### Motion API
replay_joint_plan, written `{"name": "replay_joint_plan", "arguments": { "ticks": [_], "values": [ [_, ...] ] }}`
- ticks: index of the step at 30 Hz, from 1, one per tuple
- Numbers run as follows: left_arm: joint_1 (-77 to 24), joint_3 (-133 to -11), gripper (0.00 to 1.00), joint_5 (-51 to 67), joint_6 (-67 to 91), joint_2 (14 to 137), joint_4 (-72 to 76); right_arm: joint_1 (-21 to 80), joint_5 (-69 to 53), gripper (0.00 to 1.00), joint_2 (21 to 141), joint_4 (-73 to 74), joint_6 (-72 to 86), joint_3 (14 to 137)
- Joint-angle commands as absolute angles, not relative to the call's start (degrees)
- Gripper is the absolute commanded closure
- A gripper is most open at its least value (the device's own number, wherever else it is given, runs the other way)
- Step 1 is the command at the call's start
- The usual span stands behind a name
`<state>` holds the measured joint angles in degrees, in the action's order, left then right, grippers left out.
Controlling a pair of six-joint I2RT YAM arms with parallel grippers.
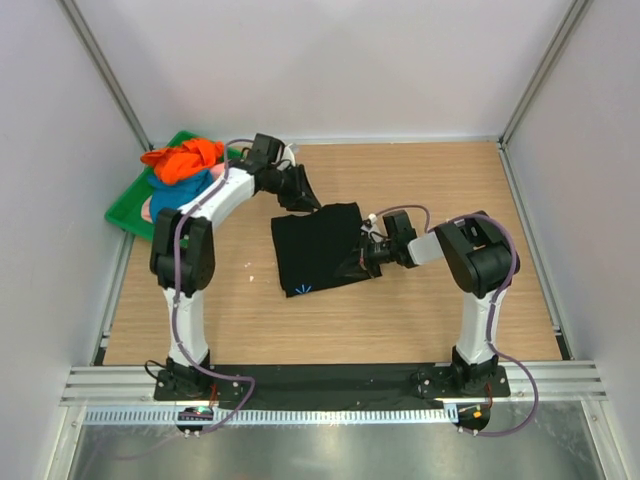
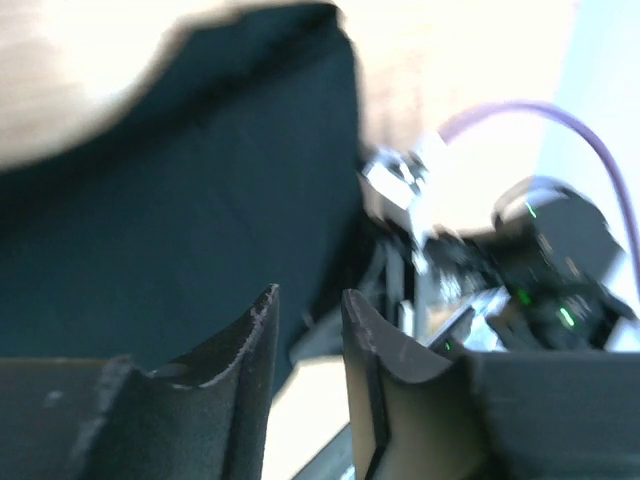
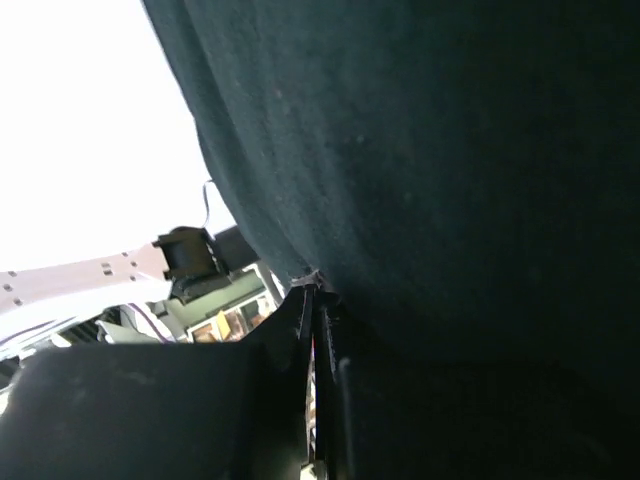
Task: Fold and stack the t-shirts
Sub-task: Fold the tshirt
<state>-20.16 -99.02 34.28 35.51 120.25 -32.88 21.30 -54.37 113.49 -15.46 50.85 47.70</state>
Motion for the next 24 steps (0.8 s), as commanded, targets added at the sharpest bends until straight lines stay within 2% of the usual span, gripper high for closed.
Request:
{"name": "replay_joint_plan", "arguments": {
  "ticks": [1, 3, 9, 15, 24],
  "values": [
    [-20.5, -93.4, 0.70, 35.6, 34.6, 112.4, -33.0, 21.9, -55.7, 0.98, 115.0, -24.4, 56.6, 47.0],
    [-21.9, -87.0, 0.76, 35.8, 35.1, 108.3, -31.1, 21.5, -55.5, 0.99, 112.1, -25.7, 57.6, 46.9],
    [-26.2, -70.1, 0.82, 37.5, 38.5, 102.1, -22.3, 16.6, -56.3, 0.95, 103.9, -21.7, 55.6, 45.4],
    [-26.2, -63.7, 0.86, 35.1, 39.4, 102.0, -19.6, 13.9, -53.1, 0.96, 102.9, -1.5, 40.0, 47.5],
    [-26.3, -52.6, 0.89, 31.6, 39.6, 99.6, -17.5, 12.5, -51.2, 0.96, 108.8, -10.6, 42.4, 40.9]
  ]
}}
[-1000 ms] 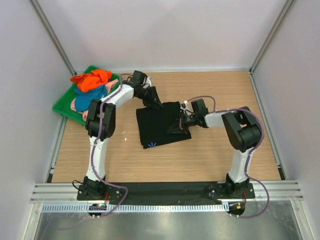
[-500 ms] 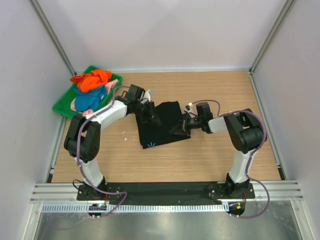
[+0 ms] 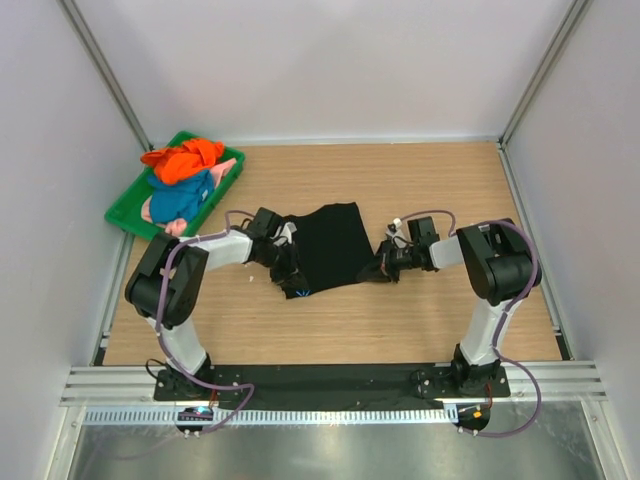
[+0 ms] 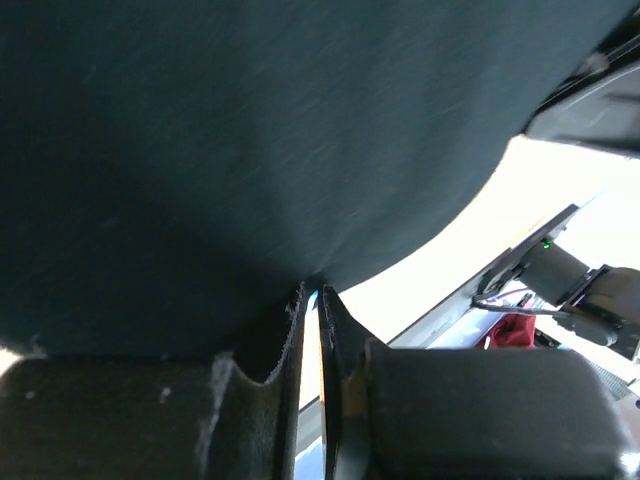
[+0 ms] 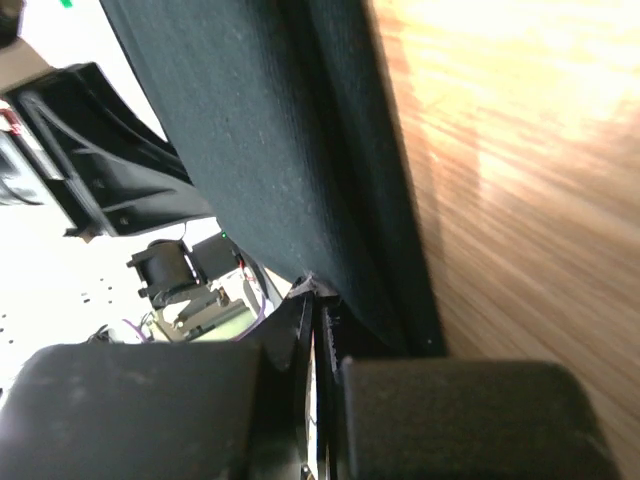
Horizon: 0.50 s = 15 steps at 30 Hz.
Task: Fold and stack the t-shirts
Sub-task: Fold the tshirt
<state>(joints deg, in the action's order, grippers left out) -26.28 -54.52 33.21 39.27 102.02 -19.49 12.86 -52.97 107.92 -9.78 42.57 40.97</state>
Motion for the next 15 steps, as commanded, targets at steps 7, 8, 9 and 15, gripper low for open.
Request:
{"name": "replay_joint_plan", "arguments": {
  "ticks": [7, 8, 9, 15],
  "values": [
    [-26.4, -50.6, 0.89, 30.6, 39.8, 94.0, -18.4, 10.8, -47.5, 0.92, 102.2, 0.8, 42.3, 49.9],
    [-26.4, -51.6, 0.89, 30.5, 39.6, 92.9, -19.3, 10.7, -45.5, 0.89, 101.2, 5.0, 40.4, 52.5],
    [-26.3, -52.6, 0.89, 30.5, 39.6, 91.9, -20.4, 10.8, -43.8, 0.84, 100.6, 8.6, 38.6, 58.6],
    [-26.3, -62.6, 0.88, 28.4, 37.6, 86.3, -30.1, 10.7, -33.4, 0.61, 107.1, 27.2, 24.5, 81.3]
  ]
}}
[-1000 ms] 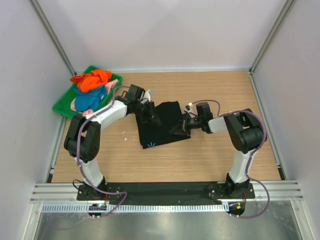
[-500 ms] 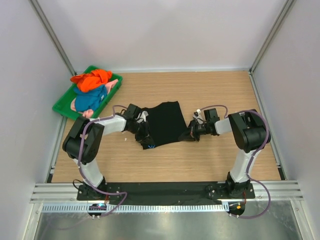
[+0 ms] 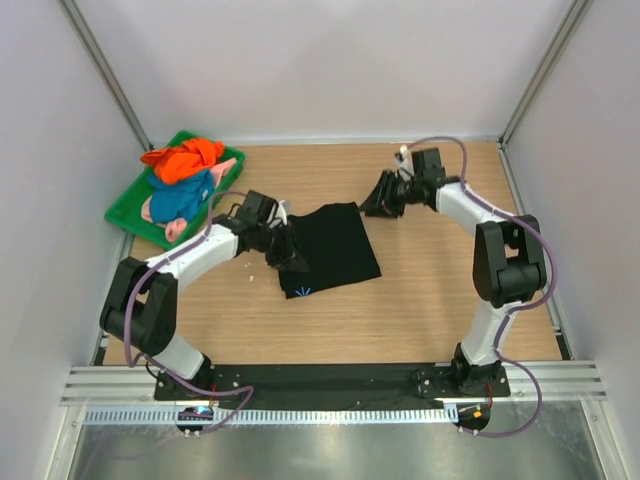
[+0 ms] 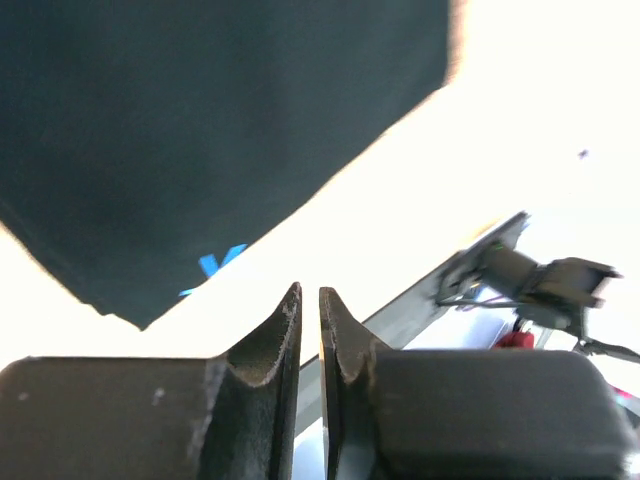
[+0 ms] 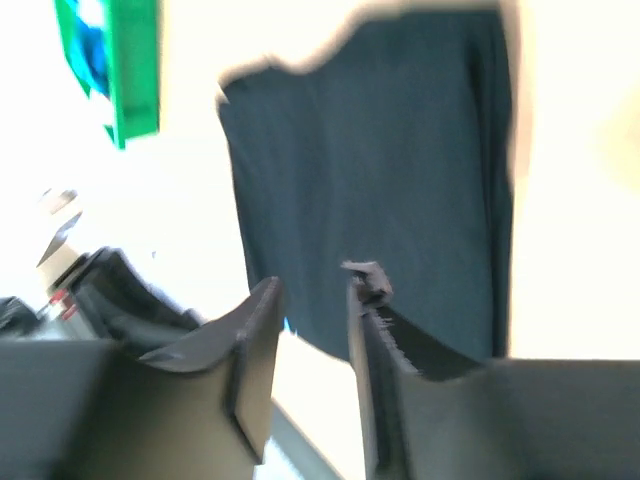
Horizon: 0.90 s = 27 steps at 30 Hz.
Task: Fold and stack the t-shirts
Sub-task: Fold the tshirt, then neatly place the folded tshirt to the corner
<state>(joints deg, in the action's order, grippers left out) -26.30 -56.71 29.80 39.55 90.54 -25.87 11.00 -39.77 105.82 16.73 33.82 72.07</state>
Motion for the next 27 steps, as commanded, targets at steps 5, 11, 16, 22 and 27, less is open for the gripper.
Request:
{"name": "replay_joint_plan", "arguments": {
  "ticks": [5, 11, 16, 22, 27],
  "values": [
    [-26.2, -64.6, 0.87, 27.7, 38.3, 83.5, -32.3, 10.7, -34.4, 0.52, 117.8, 32.9, 17.2, 94.3],
    [-26.3, -60.3, 0.88, 27.5, 39.2, 79.9, -33.0, 10.9, -34.9, 0.47, 125.4, 35.2, 9.6, 104.2],
    [-26.2, -55.9, 0.88, 27.2, 40.3, 76.4, -33.3, 11.8, -33.3, 0.45, 128.3, 35.9, 2.9, 106.7],
    [-26.3, -50.8, 0.89, 26.7, 41.9, 72.3, -33.6, 13.4, -33.3, 0.43, 132.4, 38.9, -3.2, 109.5],
    [-26.2, -49.4, 0.89, 26.4, 42.2, 69.9, -34.6, 13.7, -33.3, 0.42, 135.3, 39.5, -3.1, 112.0]
  ]
}}
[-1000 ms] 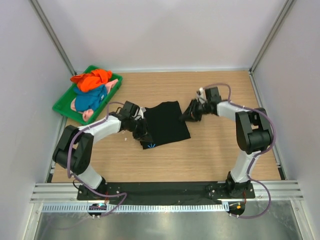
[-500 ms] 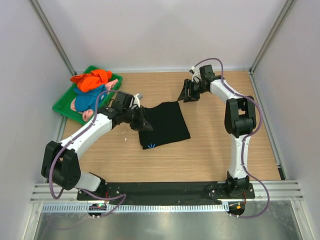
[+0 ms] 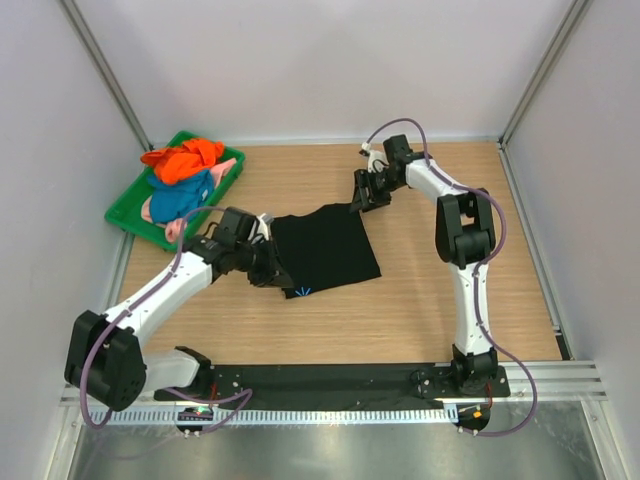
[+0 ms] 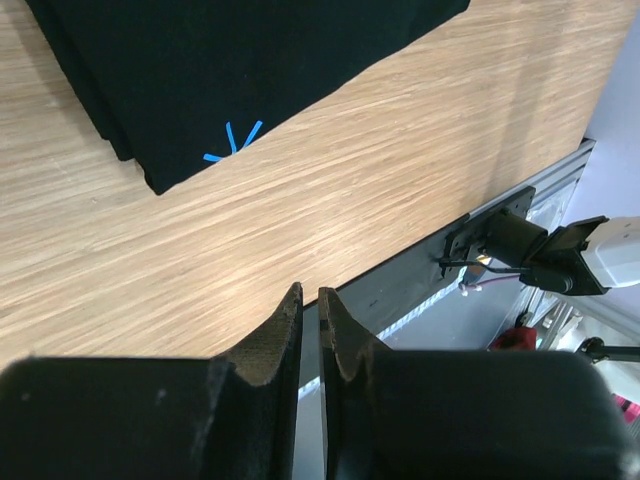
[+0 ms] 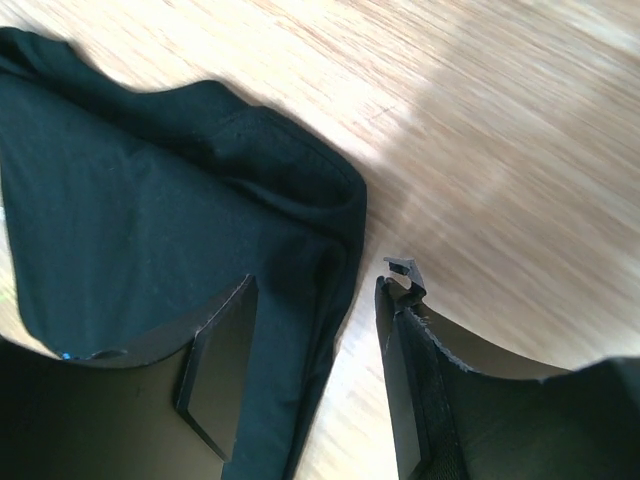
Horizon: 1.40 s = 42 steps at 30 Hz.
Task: Fold and stack the t-shirts
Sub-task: Neatly place the folded tshirt to the corner
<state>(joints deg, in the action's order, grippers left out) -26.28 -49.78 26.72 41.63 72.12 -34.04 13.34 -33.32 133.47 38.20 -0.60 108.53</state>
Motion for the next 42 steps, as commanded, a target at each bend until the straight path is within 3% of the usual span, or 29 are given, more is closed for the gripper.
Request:
{"name": "replay_joint_plan", "arguments": {
  "ticks": [1, 8, 12, 17, 21, 31, 38, 42],
  "values": [
    [-26.2, -49.3, 0.89, 26.4, 42.2, 69.6, -34.8, 13.9, -32.8, 0.42, 136.2, 39.8, -3.1, 112.6],
    [-26.3, -47.2, 0.89, 26.2, 43.1, 67.7, -35.2, 16.2, -28.8, 0.48, 139.6, 41.9, -3.8, 116.5],
    [-26.2, -45.6, 0.88, 26.3, 44.1, 66.1, -35.2, 17.9, -26.0, 0.63, 140.4, 44.6, -4.7, 117.2],
    [-26.2, -44.6, 0.88, 26.2, 45.5, 63.3, -35.9, 19.5, -24.4, 0.73, 139.8, 43.6, -3.3, 115.3],
    [-26.3, -44.9, 0.88, 25.1, 46.1, 60.8, -38.4, 19.6, -16.4, 0.98, 138.4, 43.7, -1.8, 114.9],
    [-26.2, -44.4, 0.89, 22.0, 48.5, 55.1, -46.5, 18.4, 9.2, 0.99, 130.2, 50.0, -13.6, 114.4],
    [-26.3, -45.1, 0.89, 21.2, 46.8, 57.7, -48.8, 9.0, 8.5, 0.98, 126.8, 46.6, -22.1, 113.0],
    [-26.3, -44.8, 0.90, 20.4, 45.2, 59.9, -49.0, 3.7, 7.6, 0.98, 130.2, 49.2, -26.1, 119.8]
  ]
}}
